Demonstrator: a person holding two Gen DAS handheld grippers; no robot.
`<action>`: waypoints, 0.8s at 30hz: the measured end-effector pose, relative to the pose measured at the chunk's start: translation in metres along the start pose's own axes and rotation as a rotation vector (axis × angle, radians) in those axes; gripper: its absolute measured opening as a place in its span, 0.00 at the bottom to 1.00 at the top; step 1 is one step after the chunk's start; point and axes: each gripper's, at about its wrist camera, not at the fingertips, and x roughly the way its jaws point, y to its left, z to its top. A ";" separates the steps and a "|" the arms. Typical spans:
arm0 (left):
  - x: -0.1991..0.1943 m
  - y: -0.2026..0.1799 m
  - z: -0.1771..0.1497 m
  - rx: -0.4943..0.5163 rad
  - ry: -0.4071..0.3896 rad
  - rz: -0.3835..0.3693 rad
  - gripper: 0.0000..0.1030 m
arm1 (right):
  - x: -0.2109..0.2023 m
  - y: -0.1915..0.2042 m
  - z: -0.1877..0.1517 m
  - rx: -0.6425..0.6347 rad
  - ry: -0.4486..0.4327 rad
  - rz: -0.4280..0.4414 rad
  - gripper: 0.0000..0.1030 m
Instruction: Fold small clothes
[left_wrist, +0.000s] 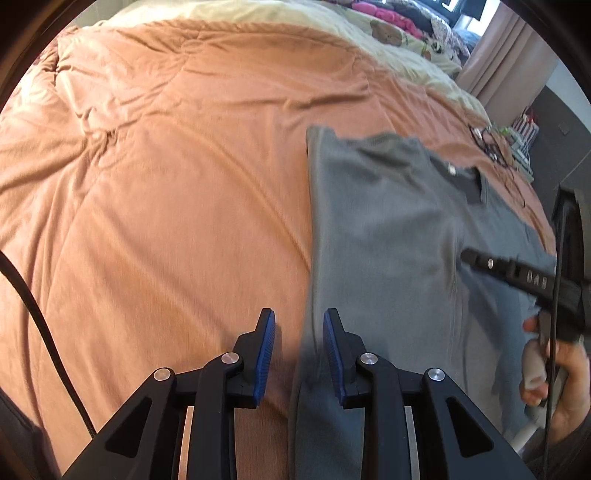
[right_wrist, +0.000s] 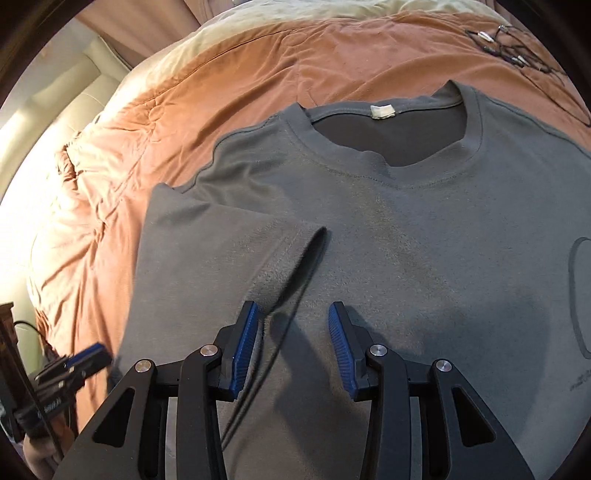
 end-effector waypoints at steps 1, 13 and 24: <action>0.001 -0.001 0.004 -0.004 -0.014 0.000 0.30 | 0.002 -0.003 0.003 0.009 0.002 0.021 0.36; 0.036 -0.013 0.071 0.034 -0.095 -0.016 0.37 | 0.013 -0.018 0.029 0.055 -0.003 0.076 0.36; 0.069 -0.017 0.109 0.060 -0.111 -0.009 0.37 | 0.028 0.003 0.035 -0.052 -0.028 -0.067 0.12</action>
